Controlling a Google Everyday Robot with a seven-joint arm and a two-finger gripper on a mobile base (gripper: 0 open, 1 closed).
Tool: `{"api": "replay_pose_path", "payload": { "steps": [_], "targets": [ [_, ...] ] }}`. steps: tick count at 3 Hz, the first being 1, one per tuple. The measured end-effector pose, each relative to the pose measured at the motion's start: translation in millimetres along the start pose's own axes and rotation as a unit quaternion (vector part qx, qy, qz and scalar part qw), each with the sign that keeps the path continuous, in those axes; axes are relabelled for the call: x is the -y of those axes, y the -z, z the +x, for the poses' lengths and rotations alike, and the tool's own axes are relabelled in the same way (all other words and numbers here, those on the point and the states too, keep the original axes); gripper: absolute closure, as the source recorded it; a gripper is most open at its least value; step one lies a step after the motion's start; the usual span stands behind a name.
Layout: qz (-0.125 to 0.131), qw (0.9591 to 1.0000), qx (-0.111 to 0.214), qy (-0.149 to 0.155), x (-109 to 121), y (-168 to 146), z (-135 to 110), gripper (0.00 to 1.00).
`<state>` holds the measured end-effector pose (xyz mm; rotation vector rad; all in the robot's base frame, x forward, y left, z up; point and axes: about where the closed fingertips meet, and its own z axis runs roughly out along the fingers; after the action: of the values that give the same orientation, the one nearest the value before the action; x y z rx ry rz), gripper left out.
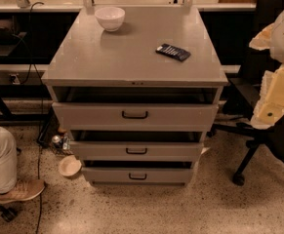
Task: Open top drawer
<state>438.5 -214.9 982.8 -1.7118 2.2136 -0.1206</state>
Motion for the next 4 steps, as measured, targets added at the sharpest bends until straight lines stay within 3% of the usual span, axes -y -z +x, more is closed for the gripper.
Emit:
{"api": "replay_pose_path", "payload": {
  "steps": [2, 4],
  "targets": [
    [-0.007, 0.9998, 0.016, 0.006, -6.0, -19.0, -6.4, 0.0],
    [-0.068, 0.9942, 0.074, 0.039, -44.3, -95.8, -44.9, 0.0]
  ]
}}
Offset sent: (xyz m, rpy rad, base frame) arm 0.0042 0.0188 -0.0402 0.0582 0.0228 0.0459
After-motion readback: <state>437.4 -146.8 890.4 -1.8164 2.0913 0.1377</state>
